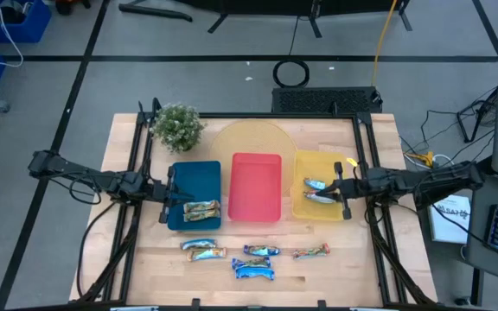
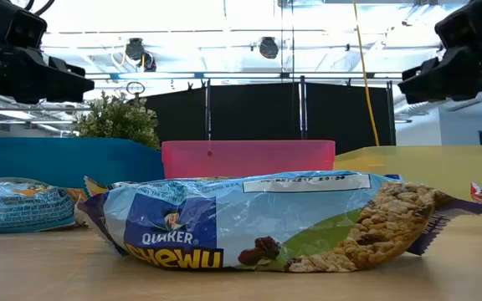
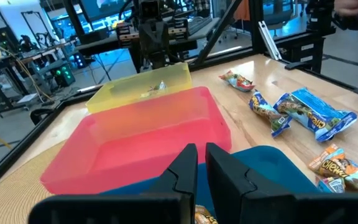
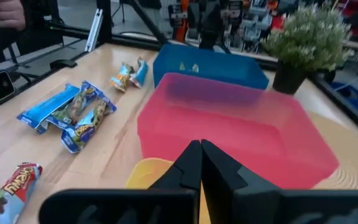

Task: Pick and place Granola Bars by type
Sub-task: Put the yellow granola bar into the blue bin

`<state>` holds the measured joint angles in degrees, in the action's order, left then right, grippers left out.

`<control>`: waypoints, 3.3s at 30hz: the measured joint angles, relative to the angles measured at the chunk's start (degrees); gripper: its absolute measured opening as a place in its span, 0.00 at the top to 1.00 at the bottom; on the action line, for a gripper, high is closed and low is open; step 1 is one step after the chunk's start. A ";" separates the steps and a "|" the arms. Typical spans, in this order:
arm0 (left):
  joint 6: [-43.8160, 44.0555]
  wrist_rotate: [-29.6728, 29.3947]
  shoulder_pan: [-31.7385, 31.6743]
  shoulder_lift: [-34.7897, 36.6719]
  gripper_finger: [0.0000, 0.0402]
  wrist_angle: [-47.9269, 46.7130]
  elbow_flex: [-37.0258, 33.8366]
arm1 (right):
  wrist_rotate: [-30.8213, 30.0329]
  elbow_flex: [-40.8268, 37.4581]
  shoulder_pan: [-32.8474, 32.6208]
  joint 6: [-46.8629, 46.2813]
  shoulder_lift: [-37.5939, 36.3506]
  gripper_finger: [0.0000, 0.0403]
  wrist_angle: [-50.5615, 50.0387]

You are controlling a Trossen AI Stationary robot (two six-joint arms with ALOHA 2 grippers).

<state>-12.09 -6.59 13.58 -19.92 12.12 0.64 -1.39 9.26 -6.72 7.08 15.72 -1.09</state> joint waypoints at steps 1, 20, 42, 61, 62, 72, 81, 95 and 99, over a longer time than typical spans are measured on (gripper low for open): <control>-0.04 -0.01 -0.02 0.00 0.90 0.02 -0.02 | 0.00 -0.04 0.00 0.68 -0.58 1.00 -0.42; 11.37 -3.70 1.24 -2.50 0.90 2.73 5.48 | 3.06 -8.17 0.02 8.07 -2.29 1.00 13.48; 44.32 -15.98 29.81 -64.59 0.90 -32.11 53.99 | 2.74 -8.37 0.02 4.40 -2.09 1.00 21.78; 59.73 -5.02 29.95 -79.53 0.44 -43.12 58.71 | 2.74 -8.37 0.02 5.08 -2.09 1.00 21.41; 59.61 -5.49 29.94 -79.78 0.43 -44.18 58.71 | 2.74 -8.37 0.04 5.08 -2.11 1.00 21.41; 59.75 -1.33 29.83 -78.77 0.40 -45.58 59.24 | 2.75 -8.37 0.02 4.64 -2.09 1.00 21.38; 58.68 -4.83 29.77 -78.34 0.40 -54.47 64.36 | 2.76 -8.37 0.02 5.04 -2.09 1.00 21.41; 62.39 -5.42 29.20 -78.34 0.40 -44.63 53.17 | 2.76 -8.38 0.03 5.17 -2.09 1.00 21.34; 62.26 -5.53 29.20 -78.12 0.40 -39.87 50.82 | 2.76 -8.37 0.04 5.17 -2.09 1.00 21.32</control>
<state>50.17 -12.12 42.78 -98.05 -27.75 51.46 1.37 0.88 -6.68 12.25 13.63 20.23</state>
